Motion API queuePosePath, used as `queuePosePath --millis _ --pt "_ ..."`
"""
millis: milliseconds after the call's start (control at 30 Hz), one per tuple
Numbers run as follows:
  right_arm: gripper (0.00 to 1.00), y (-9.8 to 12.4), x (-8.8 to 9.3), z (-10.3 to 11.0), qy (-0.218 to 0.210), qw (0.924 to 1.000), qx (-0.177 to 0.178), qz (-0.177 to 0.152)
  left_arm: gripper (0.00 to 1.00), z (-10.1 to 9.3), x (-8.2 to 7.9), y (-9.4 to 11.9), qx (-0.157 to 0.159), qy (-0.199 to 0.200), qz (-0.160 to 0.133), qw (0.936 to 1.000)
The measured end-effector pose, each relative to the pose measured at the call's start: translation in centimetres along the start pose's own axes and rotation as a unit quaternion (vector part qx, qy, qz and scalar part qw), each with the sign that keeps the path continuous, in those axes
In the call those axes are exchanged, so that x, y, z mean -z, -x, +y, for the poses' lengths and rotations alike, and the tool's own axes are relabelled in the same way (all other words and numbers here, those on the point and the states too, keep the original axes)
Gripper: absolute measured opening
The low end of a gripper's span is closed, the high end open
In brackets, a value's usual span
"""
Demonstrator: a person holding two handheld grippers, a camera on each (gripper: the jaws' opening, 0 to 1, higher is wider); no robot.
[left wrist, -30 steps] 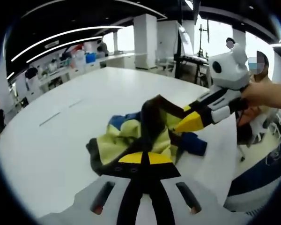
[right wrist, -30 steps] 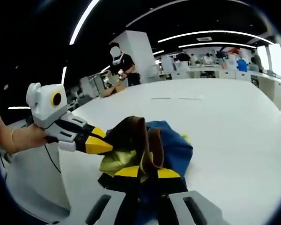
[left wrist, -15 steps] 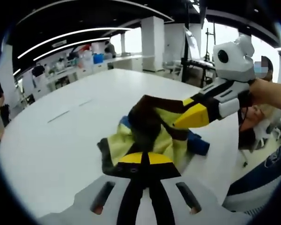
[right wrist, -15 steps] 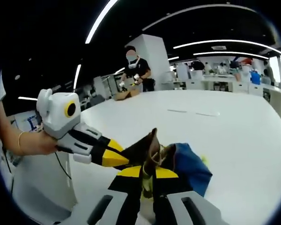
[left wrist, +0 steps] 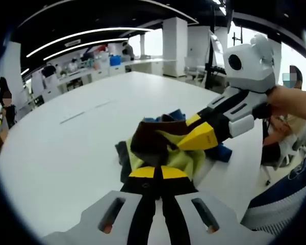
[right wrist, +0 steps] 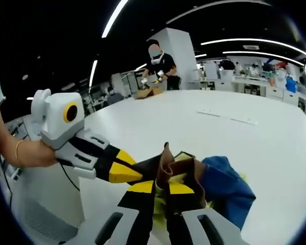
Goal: Fold the garment on the visible template until the final outline fits inside the template.
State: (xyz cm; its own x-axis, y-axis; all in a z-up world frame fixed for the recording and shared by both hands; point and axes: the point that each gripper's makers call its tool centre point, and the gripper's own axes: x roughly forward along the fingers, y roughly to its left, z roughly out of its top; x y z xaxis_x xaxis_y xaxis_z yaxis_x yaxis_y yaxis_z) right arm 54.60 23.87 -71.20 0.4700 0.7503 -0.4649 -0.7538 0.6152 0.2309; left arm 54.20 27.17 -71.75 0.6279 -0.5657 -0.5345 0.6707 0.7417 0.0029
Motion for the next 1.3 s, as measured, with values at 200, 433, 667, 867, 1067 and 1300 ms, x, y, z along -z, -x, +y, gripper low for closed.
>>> queuePosePath --millis 200,433,667,867,1067,1300 --pt "0.04 -0.7 0.5 0.1 0.001 0.9999 -0.003 0.013 0.0 0.3 0.3 0.1 -0.006 0.006 0.001 1.0" --pt "0.17 -0.1 0.0 0.5 0.007 0.9998 -0.012 0.015 0.0 0.6 0.4 0.0 -0.008 0.01 0.001 0.9999" --pt "0.27 1.9 -1.7 0.3 0.013 0.9998 -0.015 -0.002 0.0 0.6 0.4 0.1 -0.009 0.008 0.001 0.9999" --pt "0.37 3.0 -2.6 -0.5 0.035 0.9992 -0.015 -0.006 0.0 0.7 0.3 0.3 -0.011 0.01 -0.002 0.9999" --pt "0.37 3.8 -2.7 -2.8 0.042 0.9991 -0.001 -0.001 0.0 0.8 0.2 0.4 -0.012 0.009 -0.001 0.9999" --pt "0.35 3.9 -2.4 -5.6 0.034 0.9993 0.015 0.008 0.0 0.7 0.2 0.5 -0.012 0.008 0.0 0.9999"
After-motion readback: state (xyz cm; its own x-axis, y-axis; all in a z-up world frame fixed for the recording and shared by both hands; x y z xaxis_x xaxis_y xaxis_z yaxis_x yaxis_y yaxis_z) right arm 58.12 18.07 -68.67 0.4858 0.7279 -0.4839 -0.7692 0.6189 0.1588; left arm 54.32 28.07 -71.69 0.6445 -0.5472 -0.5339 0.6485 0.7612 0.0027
